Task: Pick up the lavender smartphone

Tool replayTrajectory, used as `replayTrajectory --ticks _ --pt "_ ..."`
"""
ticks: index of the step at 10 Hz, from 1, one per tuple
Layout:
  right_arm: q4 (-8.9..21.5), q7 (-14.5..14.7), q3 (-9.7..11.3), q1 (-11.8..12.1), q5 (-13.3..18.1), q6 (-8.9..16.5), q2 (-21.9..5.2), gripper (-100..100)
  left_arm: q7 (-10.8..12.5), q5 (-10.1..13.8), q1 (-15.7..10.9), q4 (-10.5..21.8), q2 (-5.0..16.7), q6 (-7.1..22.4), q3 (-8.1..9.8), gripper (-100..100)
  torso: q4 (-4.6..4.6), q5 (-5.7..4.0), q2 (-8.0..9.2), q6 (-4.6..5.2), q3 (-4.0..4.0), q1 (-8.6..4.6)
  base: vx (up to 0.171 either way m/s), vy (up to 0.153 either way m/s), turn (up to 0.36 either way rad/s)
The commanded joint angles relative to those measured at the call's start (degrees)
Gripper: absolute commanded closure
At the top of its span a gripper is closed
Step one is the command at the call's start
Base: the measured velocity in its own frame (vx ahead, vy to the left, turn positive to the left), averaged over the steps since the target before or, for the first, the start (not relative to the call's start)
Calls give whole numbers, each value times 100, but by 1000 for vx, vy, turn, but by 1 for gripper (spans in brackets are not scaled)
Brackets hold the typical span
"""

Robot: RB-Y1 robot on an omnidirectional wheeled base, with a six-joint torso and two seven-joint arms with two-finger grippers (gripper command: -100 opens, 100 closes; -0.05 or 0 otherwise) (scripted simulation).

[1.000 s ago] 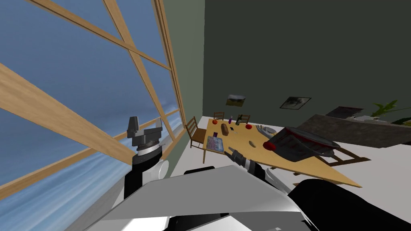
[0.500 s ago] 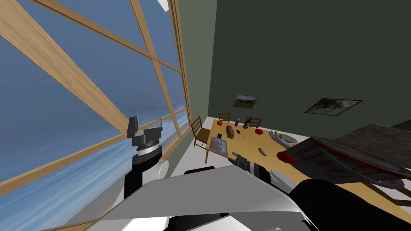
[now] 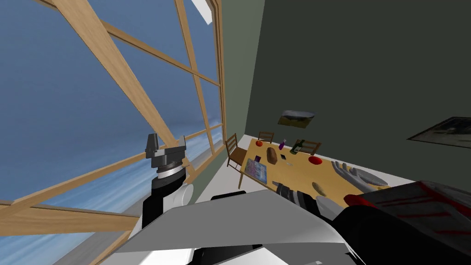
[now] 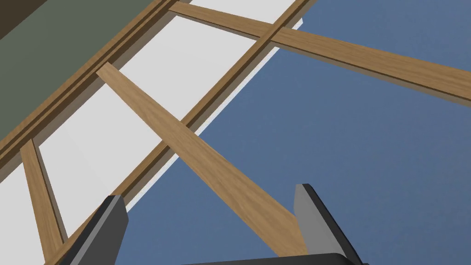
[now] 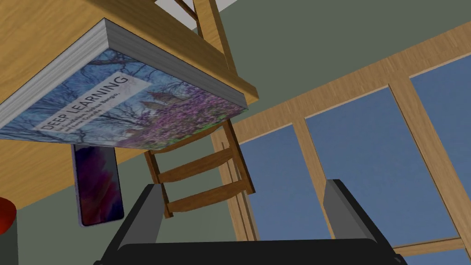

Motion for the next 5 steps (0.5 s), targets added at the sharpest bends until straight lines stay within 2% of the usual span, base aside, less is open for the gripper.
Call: replayTrajectory --ticks 1,2,3,4,5 --pt "265 -85 1 -60 169 -67 -124 -100 0 0 0 0 0 0 0 0 0 0 0 0 0 0 5 -1 234" --pt "425 -183 6 -103 398 -167 -316 -100 0 0 1 0 0 0 1 0 0 -1 -1 5 -1 0 11 8 371" --pt "524 -183 6 -103 454 -167 -316 -100 0 0 0 0 0 0 0 0 -1 0 -5 0 -3 2 13 1 199" --pt "575 -183 6 -103 454 -167 -316 -100 0 0 1 0 0 0 1 0 -1 -1 -4 7 -3 1 7 0 -18" --pt "841 -282 12 -154 735 -267 -499 -100 0 0 2 0 0 0 1 0 -1 -1 -1 10 -1 2 9 18 375"
